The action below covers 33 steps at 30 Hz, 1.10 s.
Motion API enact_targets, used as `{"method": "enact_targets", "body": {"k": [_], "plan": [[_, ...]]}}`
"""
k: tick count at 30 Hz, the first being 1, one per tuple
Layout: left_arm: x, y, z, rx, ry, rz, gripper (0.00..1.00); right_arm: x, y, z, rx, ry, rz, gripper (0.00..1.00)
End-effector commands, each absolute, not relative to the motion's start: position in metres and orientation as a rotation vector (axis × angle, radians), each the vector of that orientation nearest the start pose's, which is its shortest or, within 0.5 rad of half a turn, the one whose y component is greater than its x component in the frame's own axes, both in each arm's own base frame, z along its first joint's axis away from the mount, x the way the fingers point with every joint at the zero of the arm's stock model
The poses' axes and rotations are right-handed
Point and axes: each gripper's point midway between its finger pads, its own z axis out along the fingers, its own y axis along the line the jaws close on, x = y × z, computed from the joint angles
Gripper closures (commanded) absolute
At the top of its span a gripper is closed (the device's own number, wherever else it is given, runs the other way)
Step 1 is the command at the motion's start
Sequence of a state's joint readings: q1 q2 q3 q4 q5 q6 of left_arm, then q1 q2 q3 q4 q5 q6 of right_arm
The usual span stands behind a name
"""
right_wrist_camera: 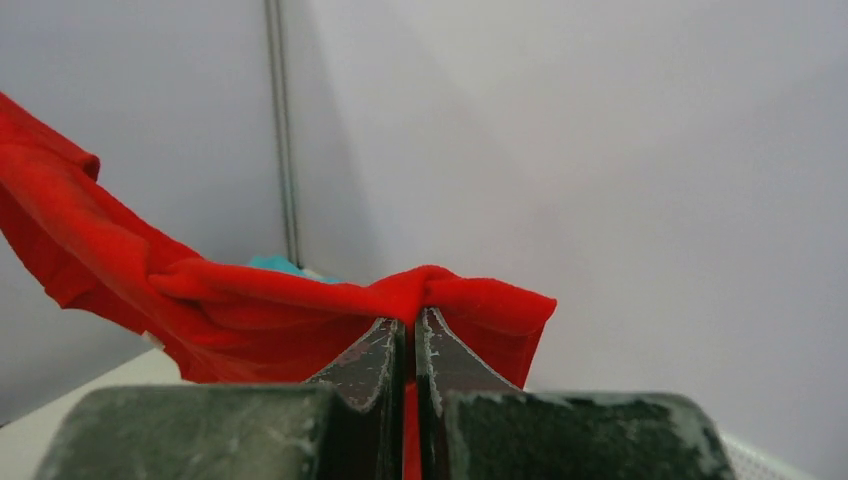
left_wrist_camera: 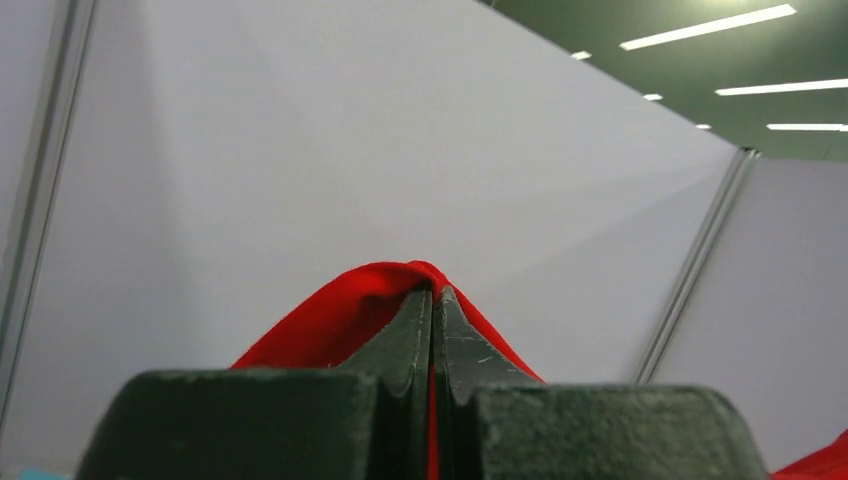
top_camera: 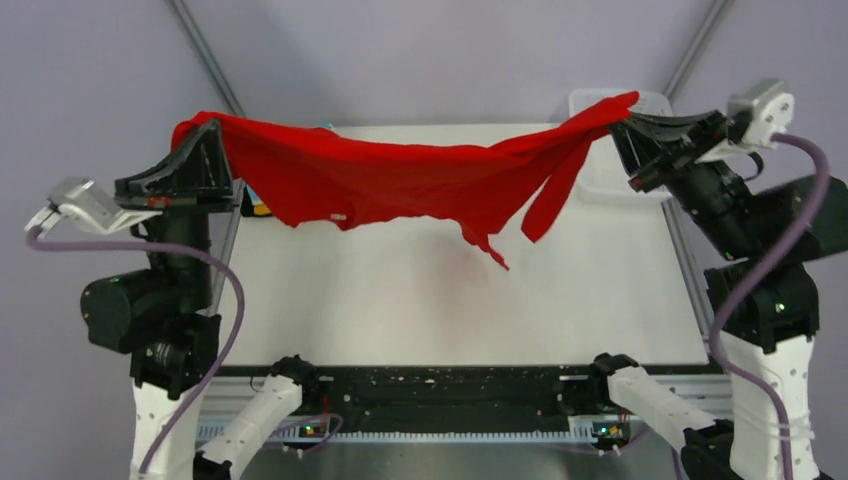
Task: Fold and stack the t-shirts
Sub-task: Flatten out the tshirt
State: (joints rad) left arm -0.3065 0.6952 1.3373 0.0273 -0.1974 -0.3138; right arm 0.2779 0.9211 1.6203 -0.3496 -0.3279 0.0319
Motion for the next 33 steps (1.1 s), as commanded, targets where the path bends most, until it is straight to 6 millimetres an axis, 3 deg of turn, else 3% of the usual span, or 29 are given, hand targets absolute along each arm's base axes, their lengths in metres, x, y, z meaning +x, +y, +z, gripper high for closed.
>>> {"method": "enact_targets", "body": {"k": [1,4,6,8,10,13,15,18,20,21,23,24,25,26,28,30,33], "plan": [[0.162,-0.036,0.64,-0.113,0.781,-0.476,1.0,0.175,0.131,0.59,-0.562,1.066,0.51,1.0],[0.166,-0.032,0.656,-0.121,0.765,-0.44,1.0,0.169,0.123,0.592,-0.528,1.068,0.487,1.0],[0.182,-0.031,0.664,-0.141,0.781,-0.403,1.0,0.175,0.115,0.587,-0.499,1.089,0.437,1.0],[0.219,-0.031,0.662,-0.177,0.836,-0.339,1.0,0.191,0.11,0.573,-0.464,1.153,0.403,0.99],[0.257,-0.026,0.649,-0.244,0.891,-0.271,1.0,0.22,0.106,0.546,-0.419,1.25,0.364,0.98],[0.347,-0.029,0.593,-0.319,1.068,-0.12,1.0,0.284,0.092,0.478,-0.296,1.483,0.247,0.98],[0.408,-0.031,0.539,-0.34,1.214,-0.014,1.0,0.321,0.081,0.42,-0.205,1.673,0.158,0.98],[0.489,-0.03,0.429,-0.361,1.454,0.132,1.0,0.356,0.078,0.327,-0.135,1.958,0.088,0.98],[0.529,-0.029,0.352,-0.364,1.597,0.231,0.83,0.373,0.086,0.273,-0.146,2.106,0.103,0.92],[0.544,-0.03,0.317,-0.352,1.673,0.275,0.72,0.384,0.09,0.248,-0.144,2.172,0.117,0.84],[0.565,-0.036,0.261,-0.35,1.818,0.319,0.44,0.404,0.094,0.208,-0.125,2.284,0.115,0.51],[0.571,-0.039,0.244,-0.364,1.869,0.327,0.28,0.414,0.093,0.183,-0.101,2.349,0.087,0.42],[0.575,-0.042,0.23,-0.367,1.914,0.33,0.14,0.42,0.09,0.172,-0.075,2.381,0.058,0.35],[0.575,-0.044,0.223,-0.375,1.944,0.325,0.06,0.424,0.089,0.164,-0.058,2.404,0.04,0.29],[0.572,-0.049,0.218,-0.382,1.969,0.284,0.02,0.426,0.09,0.157,-0.045,2.42,0.039,0.21],[0.564,-0.059,0.218,-0.373,1.98,0.2,0.01,0.424,0.091,0.157,-0.032,2.406,0.058,0.03],[0.545,-0.07,0.219,-0.374,1.996,0.098,0.01,0.42,0.092,0.161,-0.025,2.359,0.087,0.01]]}}
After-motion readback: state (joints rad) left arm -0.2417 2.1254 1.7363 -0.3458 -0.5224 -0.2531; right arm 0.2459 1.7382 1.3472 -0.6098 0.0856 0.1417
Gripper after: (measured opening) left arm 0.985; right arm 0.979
